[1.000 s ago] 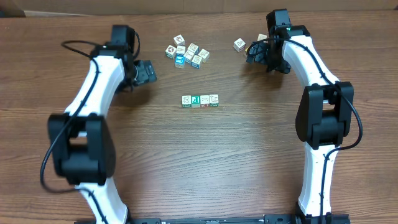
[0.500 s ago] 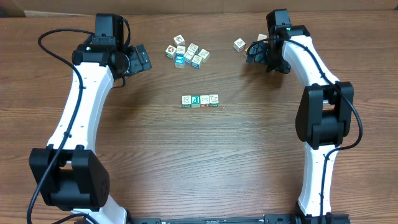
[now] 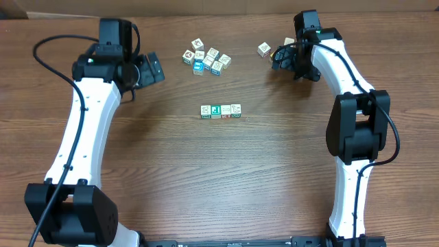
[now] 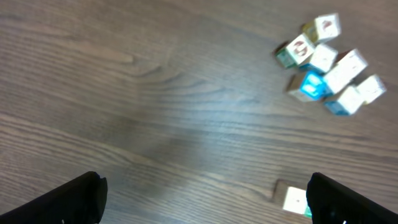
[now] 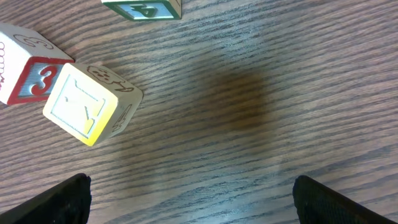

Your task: Form a horizontal line

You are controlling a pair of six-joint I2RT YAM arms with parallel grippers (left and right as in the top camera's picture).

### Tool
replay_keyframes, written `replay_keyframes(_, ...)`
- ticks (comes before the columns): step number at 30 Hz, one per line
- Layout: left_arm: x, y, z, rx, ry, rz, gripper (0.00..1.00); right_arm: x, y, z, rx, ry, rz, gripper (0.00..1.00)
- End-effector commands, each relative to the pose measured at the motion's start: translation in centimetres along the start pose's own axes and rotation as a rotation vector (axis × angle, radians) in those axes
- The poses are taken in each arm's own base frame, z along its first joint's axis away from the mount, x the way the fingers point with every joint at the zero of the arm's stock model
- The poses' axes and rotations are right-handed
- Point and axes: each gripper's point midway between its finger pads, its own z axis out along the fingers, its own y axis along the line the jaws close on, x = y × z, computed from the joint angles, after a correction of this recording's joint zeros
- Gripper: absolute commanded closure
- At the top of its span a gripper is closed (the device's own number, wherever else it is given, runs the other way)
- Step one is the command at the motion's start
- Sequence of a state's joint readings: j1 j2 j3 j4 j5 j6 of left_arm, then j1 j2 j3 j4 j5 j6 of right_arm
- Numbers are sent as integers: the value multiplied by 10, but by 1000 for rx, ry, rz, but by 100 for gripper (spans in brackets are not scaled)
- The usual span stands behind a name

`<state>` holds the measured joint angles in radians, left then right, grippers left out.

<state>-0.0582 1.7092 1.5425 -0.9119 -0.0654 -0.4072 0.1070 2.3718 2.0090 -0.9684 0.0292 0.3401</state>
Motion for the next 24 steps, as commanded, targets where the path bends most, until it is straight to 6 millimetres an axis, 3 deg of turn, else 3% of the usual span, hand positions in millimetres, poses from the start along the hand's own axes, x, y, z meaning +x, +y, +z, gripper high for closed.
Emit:
replay_keyframes(1, 22, 18, 20, -58, 36, 25, 0, -3, 4, -9, -13, -18, 0, 0)
replay_keyframes(7, 61, 31, 67, -64, 59, 26, 0, -3, 4, -9, -13, -18, 0, 0)
replay_keyframes(10, 86, 40, 79, -80, 103, 30, 0, -3, 4, -9, -13, -18, 0, 0)
replay_keyframes(14, 114, 56, 75, -120, 158, 37, 0, -3, 4, -9, -13, -18, 0, 0)
replay_keyframes(24, 124, 71, 66, -108, -14, 42, 0, -3, 4, -9, -13, -18, 0, 0)
